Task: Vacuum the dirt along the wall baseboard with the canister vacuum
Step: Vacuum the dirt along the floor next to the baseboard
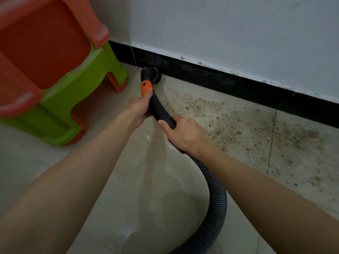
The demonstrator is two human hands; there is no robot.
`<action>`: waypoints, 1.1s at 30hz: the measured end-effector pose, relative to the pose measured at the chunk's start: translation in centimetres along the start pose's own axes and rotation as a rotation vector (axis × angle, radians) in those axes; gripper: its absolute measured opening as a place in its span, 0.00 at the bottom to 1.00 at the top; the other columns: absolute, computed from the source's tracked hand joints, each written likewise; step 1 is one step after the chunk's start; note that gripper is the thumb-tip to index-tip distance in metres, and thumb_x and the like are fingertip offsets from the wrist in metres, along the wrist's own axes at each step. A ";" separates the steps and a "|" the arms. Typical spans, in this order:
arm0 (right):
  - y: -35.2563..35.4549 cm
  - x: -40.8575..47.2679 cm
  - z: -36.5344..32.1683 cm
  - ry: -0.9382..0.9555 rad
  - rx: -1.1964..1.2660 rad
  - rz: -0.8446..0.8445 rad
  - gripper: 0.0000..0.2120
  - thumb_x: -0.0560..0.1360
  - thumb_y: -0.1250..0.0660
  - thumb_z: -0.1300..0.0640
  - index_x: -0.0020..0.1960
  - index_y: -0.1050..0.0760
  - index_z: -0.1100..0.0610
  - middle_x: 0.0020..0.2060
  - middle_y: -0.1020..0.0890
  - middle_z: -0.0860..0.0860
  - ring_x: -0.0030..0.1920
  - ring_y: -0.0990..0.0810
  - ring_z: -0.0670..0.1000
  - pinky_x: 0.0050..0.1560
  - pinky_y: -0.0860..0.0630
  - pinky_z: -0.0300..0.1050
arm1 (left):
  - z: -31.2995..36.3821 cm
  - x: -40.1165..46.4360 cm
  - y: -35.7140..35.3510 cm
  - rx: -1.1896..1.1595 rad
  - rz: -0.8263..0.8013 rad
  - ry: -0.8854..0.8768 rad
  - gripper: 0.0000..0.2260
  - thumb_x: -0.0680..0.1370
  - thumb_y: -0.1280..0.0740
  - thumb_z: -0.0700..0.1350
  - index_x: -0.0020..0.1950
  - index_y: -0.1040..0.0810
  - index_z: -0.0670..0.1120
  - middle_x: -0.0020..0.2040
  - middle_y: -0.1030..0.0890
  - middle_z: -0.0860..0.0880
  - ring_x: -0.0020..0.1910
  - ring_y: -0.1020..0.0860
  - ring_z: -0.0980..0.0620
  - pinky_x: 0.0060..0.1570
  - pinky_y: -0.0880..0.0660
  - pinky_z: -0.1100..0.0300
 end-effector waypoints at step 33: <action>0.3 -7.7 6.9 -0.227 0.230 0.050 0.20 0.78 0.46 0.34 0.40 0.31 0.49 0.32 0.22 0.48 0.32 0.23 0.49 0.31 0.29 0.43 | -3.3 -5.6 -8.4 0.182 -0.300 0.113 0.20 0.81 0.39 0.49 0.64 0.31 0.34 0.45 0.23 0.46 0.41 0.23 0.51 0.32 0.25 0.60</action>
Point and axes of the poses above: each hand's wrist, its own x-axis towards the middle knuckle, its own y-axis out of the back of the hand, z = x × y, the point moved 4 cm from there along x, towards the middle knuckle
